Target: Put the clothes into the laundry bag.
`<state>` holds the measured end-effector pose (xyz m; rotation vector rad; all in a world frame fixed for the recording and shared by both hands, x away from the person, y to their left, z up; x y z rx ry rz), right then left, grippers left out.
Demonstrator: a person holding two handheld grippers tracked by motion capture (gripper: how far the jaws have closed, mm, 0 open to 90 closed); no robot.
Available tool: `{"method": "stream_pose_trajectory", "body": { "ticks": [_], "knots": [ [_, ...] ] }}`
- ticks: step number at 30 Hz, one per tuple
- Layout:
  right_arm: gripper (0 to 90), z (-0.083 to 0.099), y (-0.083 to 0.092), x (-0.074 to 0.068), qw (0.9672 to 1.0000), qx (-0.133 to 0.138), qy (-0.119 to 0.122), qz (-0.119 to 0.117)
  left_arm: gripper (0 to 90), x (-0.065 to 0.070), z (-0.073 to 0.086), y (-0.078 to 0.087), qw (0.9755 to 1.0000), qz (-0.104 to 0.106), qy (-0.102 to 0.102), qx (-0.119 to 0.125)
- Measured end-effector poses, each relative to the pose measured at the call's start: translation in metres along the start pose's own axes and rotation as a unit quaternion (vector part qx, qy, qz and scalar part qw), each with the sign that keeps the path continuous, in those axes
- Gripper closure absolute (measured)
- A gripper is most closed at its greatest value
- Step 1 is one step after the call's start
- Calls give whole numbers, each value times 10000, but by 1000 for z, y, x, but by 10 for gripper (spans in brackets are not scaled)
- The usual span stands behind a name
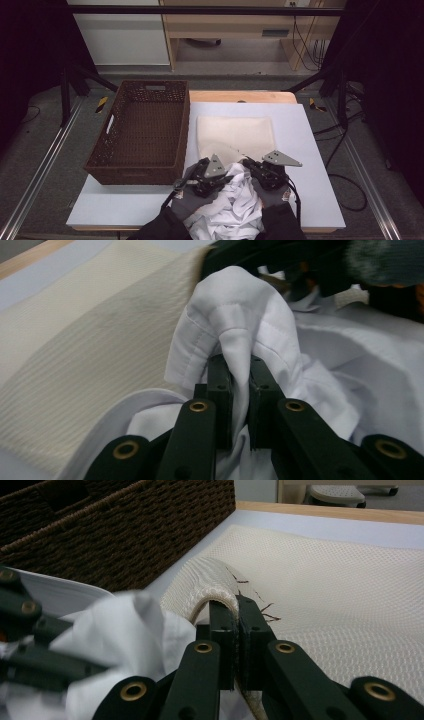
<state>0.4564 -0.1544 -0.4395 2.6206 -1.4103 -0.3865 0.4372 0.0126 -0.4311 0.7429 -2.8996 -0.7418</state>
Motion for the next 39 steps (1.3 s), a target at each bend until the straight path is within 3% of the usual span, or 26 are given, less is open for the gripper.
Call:
{"method": "stream_pose_trajectory", "body": {
  "ticks": [6,10,14,18,21,25,30,35,39],
  "knots": [
    [877,-2,1,0,9999,84,-71,-55,824,10,4,-33,9991,-65,-202,-363],
    [877,-2,2,-1,9999,124,-64,-62,815,3,11,-51,9970,-386,-283,-613],
    [878,-3,2,-3,9999,106,-40,-68,782,-8,16,-59,9957,-587,-142,-696],
    [878,-1,1,-3,10000,46,-14,-57,700,-13,17,-51,9970,-602,47,-494],
    [878,-1,2,-1,10000,50,-3,-66,555,-11,12,-32,9976,-661,51,-201],
    [877,-2,3,-1,10000,63,-1,-50,364,-16,6,-3,9979,-642,52,-21],
    [876,-2,3,-2,9999,62,48,-65,293,-31,6,20,9953,-969,-2,72],
    [877,-1,3,-3,10000,44,54,-62,293,-45,29,6,9952,-924,220,-240],
    [876,0,2,-4,9999,-8,107,-54,437,-47,45,-6,9959,-578,547,-432]
  ]
}}
Point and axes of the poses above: each handheld gripper's, and its own axes: y roughly backward along the jaws, z roughly out of its underside, x roughly to its right, the point moved 3 cm from there along -y, roughly forward along the jaws, and after that the axes turned 10 degrees about x, right-handed, at the moved point
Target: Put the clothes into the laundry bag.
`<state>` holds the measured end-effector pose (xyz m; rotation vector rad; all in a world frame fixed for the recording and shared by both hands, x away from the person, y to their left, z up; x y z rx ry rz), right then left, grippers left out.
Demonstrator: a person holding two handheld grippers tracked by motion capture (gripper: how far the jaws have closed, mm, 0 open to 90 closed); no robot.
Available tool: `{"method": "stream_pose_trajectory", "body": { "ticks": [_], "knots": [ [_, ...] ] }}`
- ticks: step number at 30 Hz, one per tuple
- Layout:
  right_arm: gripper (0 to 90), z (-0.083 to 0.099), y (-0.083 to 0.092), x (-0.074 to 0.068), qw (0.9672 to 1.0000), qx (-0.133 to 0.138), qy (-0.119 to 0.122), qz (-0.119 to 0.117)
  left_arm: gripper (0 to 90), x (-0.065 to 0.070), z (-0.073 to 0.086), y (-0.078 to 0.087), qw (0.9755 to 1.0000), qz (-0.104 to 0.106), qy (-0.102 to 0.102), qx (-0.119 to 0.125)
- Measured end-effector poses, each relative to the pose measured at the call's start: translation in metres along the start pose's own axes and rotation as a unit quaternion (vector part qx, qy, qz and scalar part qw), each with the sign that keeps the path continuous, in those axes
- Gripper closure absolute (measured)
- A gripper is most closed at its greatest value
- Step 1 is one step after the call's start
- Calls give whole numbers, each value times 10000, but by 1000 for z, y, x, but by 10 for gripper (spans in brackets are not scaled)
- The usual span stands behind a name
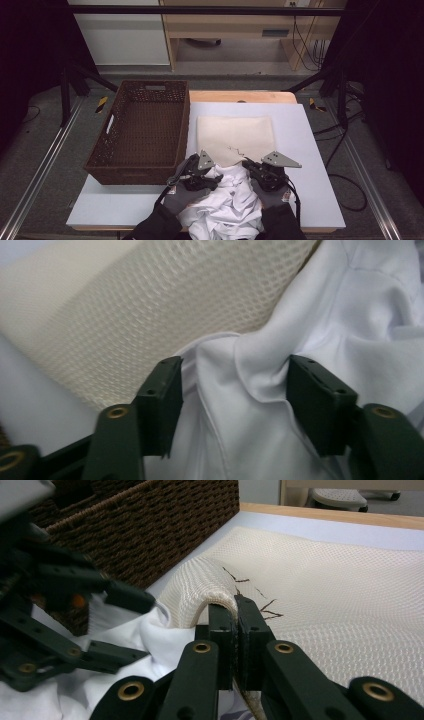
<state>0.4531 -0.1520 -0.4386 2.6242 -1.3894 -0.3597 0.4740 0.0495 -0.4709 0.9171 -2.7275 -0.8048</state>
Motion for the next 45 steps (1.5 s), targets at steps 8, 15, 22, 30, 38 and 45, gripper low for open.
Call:
{"method": "stream_pose_trajectory", "body": {
  "ticks": [8,15,22,30,38,45],
  "knots": [
    [878,0,0,-1,10000,-11,7,4,836,11,0,8,9998,196,-22,-68],
    [878,-1,1,0,9999,81,-66,-23,852,48,-22,22,9970,551,-414,350],
    [879,-2,0,-1,9999,114,-80,-74,851,59,-25,-3,9970,492,-577,121],
    [878,-4,2,-3,9997,173,-99,-132,792,34,-20,-30,9992,107,-347,-185],
    [877,-2,2,-1,9998,112,-95,-107,552,35,-24,-2,9991,19,-418,111],
    [875,-2,2,-1,9999,109,-56,-60,437,27,-24,44,9978,-226,-479,394]
  ]
}}
Point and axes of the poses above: each handheld gripper's, and its own axes: y roughly backward along the jaws, z roughly out of its underside, x roughly to its right, the point moved 3 cm from there along -y, roughly forward along the jaws, and after that the axes turned 10 degrees about x, right-handed, at the moved point
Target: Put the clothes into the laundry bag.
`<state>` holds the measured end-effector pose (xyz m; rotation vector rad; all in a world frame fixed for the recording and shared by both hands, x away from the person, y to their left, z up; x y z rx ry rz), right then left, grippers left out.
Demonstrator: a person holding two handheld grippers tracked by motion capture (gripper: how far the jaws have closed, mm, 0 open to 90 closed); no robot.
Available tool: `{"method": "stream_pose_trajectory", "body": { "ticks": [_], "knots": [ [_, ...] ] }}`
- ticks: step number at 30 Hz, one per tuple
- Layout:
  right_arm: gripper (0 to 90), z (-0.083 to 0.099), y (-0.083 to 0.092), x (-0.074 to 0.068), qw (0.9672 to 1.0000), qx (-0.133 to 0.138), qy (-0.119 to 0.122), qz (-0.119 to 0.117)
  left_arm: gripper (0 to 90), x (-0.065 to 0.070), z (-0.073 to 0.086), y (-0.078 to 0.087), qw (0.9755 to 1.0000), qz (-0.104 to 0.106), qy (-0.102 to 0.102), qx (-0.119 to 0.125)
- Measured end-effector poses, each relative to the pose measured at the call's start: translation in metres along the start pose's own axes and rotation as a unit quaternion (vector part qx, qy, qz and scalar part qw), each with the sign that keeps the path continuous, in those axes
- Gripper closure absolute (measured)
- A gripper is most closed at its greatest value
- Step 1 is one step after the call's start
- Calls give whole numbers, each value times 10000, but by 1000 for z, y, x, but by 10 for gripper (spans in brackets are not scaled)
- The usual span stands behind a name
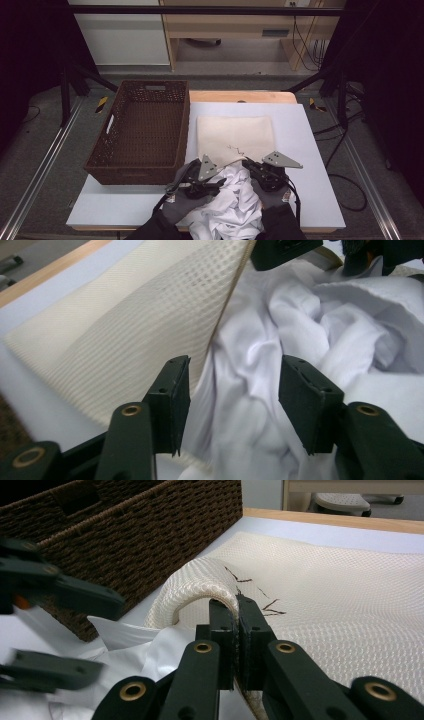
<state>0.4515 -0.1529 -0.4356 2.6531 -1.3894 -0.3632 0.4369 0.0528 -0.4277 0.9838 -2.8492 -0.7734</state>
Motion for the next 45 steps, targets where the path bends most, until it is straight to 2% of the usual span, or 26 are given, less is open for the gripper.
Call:
{"method": "stream_pose_trajectory", "body": {
  "ticks": [2,3,6,7,9,11,13,14,16,21,27,30,32,34,36,38,40,42,45],
  "knots": [
    [875,0,0,0,10000,-4,6,5,422,-5,8,3,9999,-135,17,-70],
    [875,0,0,0,10000,-2,0,8,419,-9,14,0,9997,-168,127,-108],
    [875,0,-1,-1,10000,-10,18,10,412,-13,25,-10,9992,-133,295,-229],
    [875,0,-1,-1,10000,-9,19,9,419,-13,30,-15,9988,-40,382,-312],
    [875,0,-1,-1,10000,-21,27,7,490,-11,34,-23,9985,53,404,-377],
    [875,0,-1,-1,10000,-18,37,-1,686,-8,35,-26,9982,149,450,-361],
    [875,0,-1,-1,10000,-19,23,2,827,0,33,-26,9989,193,323,-285],
    [876,0,-1,-1,10000,-15,26,3,843,3,31,-26,9992,184,257,-262],
    [876,0,-1,-1,10000,-17,10,7,851,10,26,-28,9991,298,200,-208],
    [877,1,-2,-2,10000,-9,-6,-15,853,17,17,-47,9992,271,119,-283],
    [877,0,-2,-2,10000,-7,-10,-21,851,6,20,-72,9978,47,136,-653],
    [877,0,-2,-2,10000,-23,25,-13,823,1,23,-78,9969,26,284,-732],
    [877,1,-2,-2,10000,-28,18,-16,779,0,23,-74,9975,-24,288,-648],
    [877,1,-2,-1,10000,-24,12,-11,687,0,20,-66,9979,34,379,-522],
    [877,0,-1,-1,10000,-15,17,5,616,-1,16,-54,9982,100,416,-408],
    [877,0,-1,-1,10000,-15,8,11,531,-2,11,-39,9991,37,333,-274],
    [876,0,0,0,10000,-3,6,24,463,-2,6,-22,9993,158,325,-129],
    [876,0,0,0,10000,6,19,26,437,-1,3,-6,9991,235,360,-71],
    [876,0,0,-1,10000,1,6,31,404,4,7,11,9994,260,230,-38]
  ]
}}
Point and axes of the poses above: each handheld gripper's, and its own axes: y roughly backward along the jaws, z roughly out of its underside, x roughly to its right, the point moved 3 cm from there along -y, roughly forward along the jaws, and after that the axes turned 10 degrees about x, right-handed, at the moved point
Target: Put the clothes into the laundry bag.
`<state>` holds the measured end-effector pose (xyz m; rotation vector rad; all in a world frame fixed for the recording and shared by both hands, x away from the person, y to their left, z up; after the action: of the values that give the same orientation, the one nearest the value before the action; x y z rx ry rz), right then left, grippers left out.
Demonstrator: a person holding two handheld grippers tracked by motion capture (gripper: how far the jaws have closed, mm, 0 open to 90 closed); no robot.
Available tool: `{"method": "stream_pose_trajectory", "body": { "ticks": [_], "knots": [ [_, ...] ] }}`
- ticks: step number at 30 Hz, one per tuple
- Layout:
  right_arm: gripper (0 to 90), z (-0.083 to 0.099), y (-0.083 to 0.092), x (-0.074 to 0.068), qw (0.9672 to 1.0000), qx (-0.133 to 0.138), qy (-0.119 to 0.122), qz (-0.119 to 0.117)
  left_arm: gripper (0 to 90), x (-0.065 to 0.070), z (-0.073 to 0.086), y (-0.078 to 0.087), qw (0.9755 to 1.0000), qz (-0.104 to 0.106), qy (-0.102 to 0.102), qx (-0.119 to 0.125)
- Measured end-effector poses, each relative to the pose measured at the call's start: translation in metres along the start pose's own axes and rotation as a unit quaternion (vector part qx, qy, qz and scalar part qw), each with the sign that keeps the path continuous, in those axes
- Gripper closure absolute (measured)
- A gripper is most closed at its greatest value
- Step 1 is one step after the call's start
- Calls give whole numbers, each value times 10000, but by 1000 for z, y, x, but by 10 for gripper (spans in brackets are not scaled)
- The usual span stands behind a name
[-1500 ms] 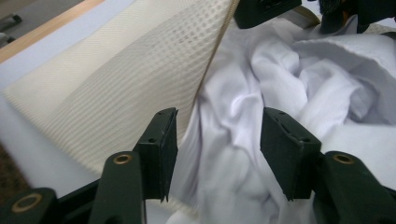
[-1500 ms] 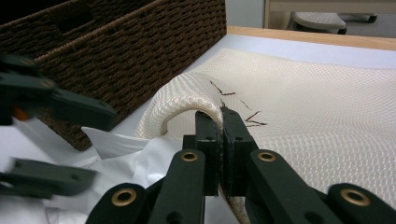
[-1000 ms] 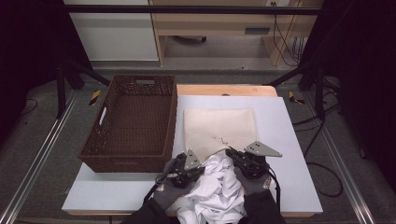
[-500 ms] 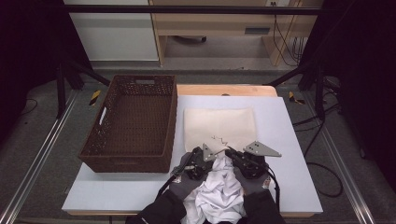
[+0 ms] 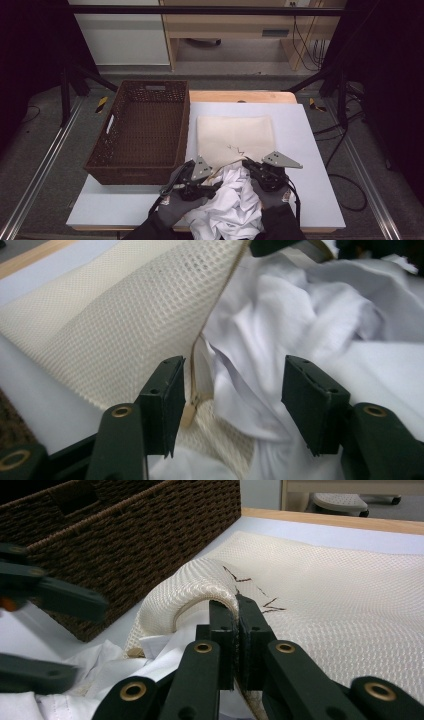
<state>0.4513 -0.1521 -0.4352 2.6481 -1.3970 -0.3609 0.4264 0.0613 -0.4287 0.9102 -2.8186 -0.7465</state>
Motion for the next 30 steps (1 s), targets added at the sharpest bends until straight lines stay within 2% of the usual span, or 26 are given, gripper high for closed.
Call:
{"method": "stream_pose_trajectory", "body": {
  "ticks": [3,5,8,14,16,18,20,21,24,25,27,30],
  "knots": [
    [876,0,0,0,10000,-11,-1,-2,395,6,10,4,10000,59,21,12],
    [876,0,0,0,10000,-22,26,-5,398,9,16,1,9999,134,22,-55],
    [876,1,0,0,10000,-26,26,-18,402,10,24,-9,9997,171,151,-100],
    [876,1,-1,0,10000,-39,4,-20,409,17,37,-32,9995,113,71,-290],
    [876,1,-1,-1,10000,-40,6,-30,421,14,43,-39,9989,168,137,-425],
    [876,1,-2,-2,10000,-65,-10,-39,468,13,48,-44,9983,214,182,-505],
    [876,2,-3,-1,10000,-65,25,-36,518,16,48,-44,9981,222,141,-565],
    [876,2,-3,-2,10000,-66,19,-32,596,18,47,-45,9976,251,141,-626],
    [877,2,-3,-1,10000,-61,-10,-42,726,24,45,-44,9974,120,-56,-712],
    [877,2,-2,-1,10000,-64,-9,-44,767,25,44,-43,9974,82,-103,-706],
    [877,2,-2,-1,10000,-80,13,-16,791,26,40,-38,9975,63,-163,-678],
    [878,3,-3,0,9999,-129,78,30,797,22,27,-25,9993,96,2,-359]
  ]
}}
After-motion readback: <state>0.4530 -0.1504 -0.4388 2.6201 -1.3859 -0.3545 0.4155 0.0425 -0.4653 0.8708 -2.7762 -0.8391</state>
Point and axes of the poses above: each handheld gripper's, and its own axes: y roughly backward along the jaws, z roughly out of its underside, x roughly to its right, the point moved 3 cm from there along -y, roughly forward along the jaws, and after that the axes turned 10 degrees about x, right-handed, at the moved point
